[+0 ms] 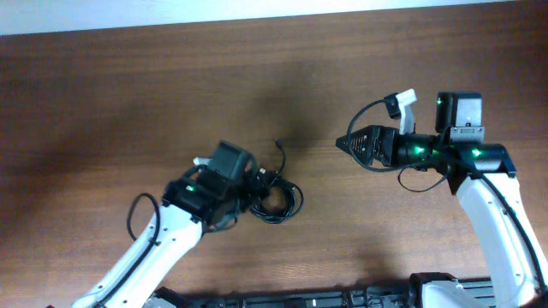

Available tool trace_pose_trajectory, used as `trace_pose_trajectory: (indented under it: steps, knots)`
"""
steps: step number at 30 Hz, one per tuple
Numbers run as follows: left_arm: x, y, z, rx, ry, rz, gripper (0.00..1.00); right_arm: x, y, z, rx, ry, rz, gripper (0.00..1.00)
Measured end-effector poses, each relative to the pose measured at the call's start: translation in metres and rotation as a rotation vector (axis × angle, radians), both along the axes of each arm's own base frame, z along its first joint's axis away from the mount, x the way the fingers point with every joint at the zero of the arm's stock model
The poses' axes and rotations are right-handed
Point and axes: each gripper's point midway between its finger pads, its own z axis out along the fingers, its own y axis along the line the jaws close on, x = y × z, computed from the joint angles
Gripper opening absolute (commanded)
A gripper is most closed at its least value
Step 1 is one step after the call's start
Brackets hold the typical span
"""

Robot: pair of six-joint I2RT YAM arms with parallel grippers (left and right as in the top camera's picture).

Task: Untangle cables
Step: 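Move the right gripper toward the coil held by the left gripper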

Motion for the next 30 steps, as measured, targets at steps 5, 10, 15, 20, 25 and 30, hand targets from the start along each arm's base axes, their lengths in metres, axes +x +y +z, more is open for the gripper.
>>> trace_pose_trajectory:
  steps: [5, 10, 15, 20, 25, 30]
  knots:
    - [-0.008, -0.017, -0.034, -0.007, 0.054, 0.097, 0.77, -0.001, 0.001, -0.002, 0.006, 0.015, 0.003, 0.95]
    - [-0.001, -0.036, -0.070, 0.009, 0.096, 0.102, 0.35, -0.005, 0.001, -0.004, 0.007, 0.041, 0.004, 0.95]
    - [-0.003, -0.034, -0.085, 0.009, 0.157, 0.106, 0.00, -0.005, 0.001, -0.005, 0.007, 0.046, 0.003, 0.95]
    - [0.014, -0.013, -0.080, 0.006, 0.117, -0.022, 0.00, -0.003, -0.002, -0.008, -0.018, 0.046, -0.012, 0.95]
    - [0.052, 0.005, -0.032, 0.056, -0.162, -0.358, 0.00, 0.001, -0.008, -0.014, -0.065, 0.043, -0.040, 0.95]
    - [0.060, 0.001, 0.030, 0.172, -0.492, -0.759, 0.00, 0.007, 0.014, -0.010, -0.108, -0.054, 0.023, 0.93]
